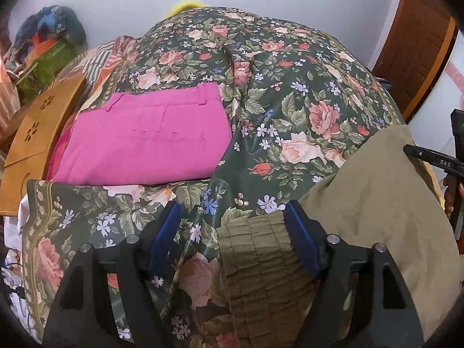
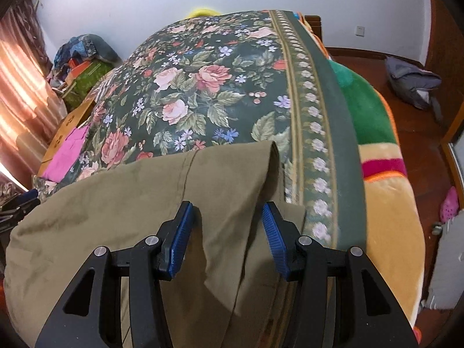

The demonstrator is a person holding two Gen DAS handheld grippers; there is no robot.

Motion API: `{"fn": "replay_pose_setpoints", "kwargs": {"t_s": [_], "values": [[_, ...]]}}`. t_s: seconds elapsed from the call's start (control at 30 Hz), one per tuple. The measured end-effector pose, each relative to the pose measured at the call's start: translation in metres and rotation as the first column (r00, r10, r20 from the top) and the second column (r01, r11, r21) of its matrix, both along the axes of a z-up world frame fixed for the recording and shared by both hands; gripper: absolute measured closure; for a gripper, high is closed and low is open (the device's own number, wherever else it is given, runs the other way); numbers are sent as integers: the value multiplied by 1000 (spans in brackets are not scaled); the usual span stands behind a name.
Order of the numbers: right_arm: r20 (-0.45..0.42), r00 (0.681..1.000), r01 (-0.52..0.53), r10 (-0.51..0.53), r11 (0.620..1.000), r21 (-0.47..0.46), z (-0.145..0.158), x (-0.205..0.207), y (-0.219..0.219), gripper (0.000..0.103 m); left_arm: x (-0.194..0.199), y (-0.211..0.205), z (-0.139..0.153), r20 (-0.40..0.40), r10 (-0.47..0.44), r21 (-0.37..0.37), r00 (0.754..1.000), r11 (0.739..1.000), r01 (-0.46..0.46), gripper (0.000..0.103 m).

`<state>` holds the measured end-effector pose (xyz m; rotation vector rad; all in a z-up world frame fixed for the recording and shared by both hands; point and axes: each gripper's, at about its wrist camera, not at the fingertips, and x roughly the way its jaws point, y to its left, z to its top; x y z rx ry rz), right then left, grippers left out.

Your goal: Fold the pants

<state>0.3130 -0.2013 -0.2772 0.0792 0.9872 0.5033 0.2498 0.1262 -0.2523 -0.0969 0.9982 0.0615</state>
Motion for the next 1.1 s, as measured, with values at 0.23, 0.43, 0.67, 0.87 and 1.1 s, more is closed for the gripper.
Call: {"fn": "replay_pose_setpoints", "kwargs": {"t_s": [0.23, 0.43, 0.67, 0.87, 1.1], "values": [[82, 995, -52, 59, 996, -77, 5, -6, 11, 89, 4, 0, -4, -2, 25, 33, 1000, 999, -25, 26], [160, 982, -67, 101, 976, -209, 10, -9, 22, 92, 7, -2, -7, 1, 72, 182, 997, 981, -71, 34], [159, 983, -49, 91, 968, -248, 16, -9, 25, 88, 2, 36, -8, -50, 155, 27, 987, 988, -154, 42], [149, 988, -3, 29, 985, -173, 49, -27, 7, 68, -22, 18, 31, 22, 89, 53, 996, 995, -90, 42], [163, 981, -84, 101, 990, -112, 75, -84, 14, 60, -48, -22, 54, 47, -24, -30, 999, 999, 25, 32]]}}
